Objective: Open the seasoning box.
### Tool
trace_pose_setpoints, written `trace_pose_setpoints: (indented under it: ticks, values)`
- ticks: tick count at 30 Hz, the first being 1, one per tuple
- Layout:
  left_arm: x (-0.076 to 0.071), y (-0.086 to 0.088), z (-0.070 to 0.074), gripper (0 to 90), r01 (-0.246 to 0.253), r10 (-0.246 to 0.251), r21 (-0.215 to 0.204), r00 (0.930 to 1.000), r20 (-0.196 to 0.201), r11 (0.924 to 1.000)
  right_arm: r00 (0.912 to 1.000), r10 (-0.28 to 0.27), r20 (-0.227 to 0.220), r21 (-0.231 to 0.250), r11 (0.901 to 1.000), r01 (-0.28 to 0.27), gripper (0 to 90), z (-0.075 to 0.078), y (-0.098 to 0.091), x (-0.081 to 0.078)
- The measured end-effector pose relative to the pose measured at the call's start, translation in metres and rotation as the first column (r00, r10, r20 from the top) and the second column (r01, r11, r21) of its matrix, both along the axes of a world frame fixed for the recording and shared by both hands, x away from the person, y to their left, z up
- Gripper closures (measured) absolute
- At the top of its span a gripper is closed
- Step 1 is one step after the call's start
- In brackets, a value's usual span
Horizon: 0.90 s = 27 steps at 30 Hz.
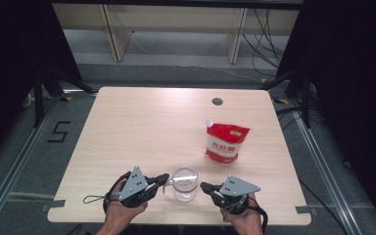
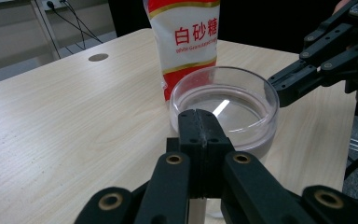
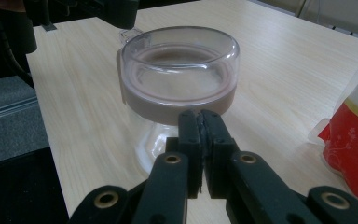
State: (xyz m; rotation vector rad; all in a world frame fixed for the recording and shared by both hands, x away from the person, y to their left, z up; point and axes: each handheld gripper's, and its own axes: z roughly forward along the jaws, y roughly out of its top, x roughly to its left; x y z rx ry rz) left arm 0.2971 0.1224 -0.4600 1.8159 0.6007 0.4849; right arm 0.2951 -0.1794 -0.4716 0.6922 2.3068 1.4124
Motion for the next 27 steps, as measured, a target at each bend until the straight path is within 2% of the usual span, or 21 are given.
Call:
trace_pose_setpoints:
  ticks: [4,8,9,10,12,14,15,16,19,21,23,26,27]
  values:
    - [-0.001,0.000,-0.001,89.4,0.002,-0.002,-0.001,1.0000,0.003,1.0000,1.0000,-0.002,-0.007,0.003,1.0000,0.002,88.1,0.000,0.000,-0.001]
    - [-0.001,0.000,-0.003,89.4,0.000,0.000,-0.011,1.0000,0.005,0.9999,1.0000,0.002,0.003,-0.001,1.0000,-0.002,88.1,0.000,0.000,0.000]
    - [-0.001,0.000,-0.003,89.5,-0.001,0.001,0.004,0.9998,0.021,1.0000,0.9999,0.016,0.000,0.011,0.9998,-0.016,88.3,0.000,0.000,0.001]
    - [-0.001,0.001,-0.003,89.5,-0.003,0.003,0.009,0.9998,0.020,1.0000,0.9999,0.016,0.000,0.011,0.9998,-0.016,88.3,0.000,0.000,0.001]
    - [-0.001,0.003,-0.004,89.4,-0.009,0.009,0.013,0.9999,0.012,0.9999,0.9999,0.006,0.010,-0.001,1.0000,-0.006,88.4,0.001,-0.001,0.001]
    - [-0.001,0.003,-0.005,89.5,-0.011,0.011,0.011,0.9999,0.010,0.9999,1.0000,0.004,0.006,0.008,1.0000,-0.005,88.5,0.002,-0.001,0.001]
    - [-0.001,0.003,-0.005,89.5,-0.008,0.008,0.009,0.9999,0.011,0.9999,0.9999,-0.013,-0.002,0.026,0.9996,0.013,88.5,0.001,0.000,0.000]
    - [-0.001,0.003,-0.005,89.4,-0.008,0.007,0.009,0.9999,0.010,0.9999,0.9999,0.011,0.007,0.012,0.9999,-0.011,88.7,0.002,0.000,0.001]
    - [-0.001,0.003,-0.005,89.4,-0.007,0.007,0.006,0.9999,0.010,1.0000,0.9997,0.018,0.016,0.019,0.9997,-0.018,88.9,0.005,0.001,0.002]
    - [-0.001,0.002,-0.005,89.4,-0.003,0.003,-0.014,0.9999,0.011,0.9999,0.9998,0.008,0.018,0.036,0.9993,-0.009,88.9,0.007,0.004,0.002]
    - [-0.001,0.003,-0.003,89.4,0.000,0.000,0.005,0.9999,0.016,1.0000,0.9995,0.017,0.026,0.038,0.9991,-0.018,89.2,0.010,0.007,0.003]
    - [-0.001,0.002,-0.004,89.4,0.006,-0.006,0.000,0.9999,0.008,1.0000,0.9993,0.005,0.037,0.043,0.9991,-0.006,89.3,0.013,0.010,0.005]
    - [-0.001,0.003,-0.004,89.4,0.006,-0.006,0.010,0.9999,0.015,0.9999,0.9988,0.028,0.041,0.049,0.9983,-0.030,89.3,0.015,0.009,0.006]
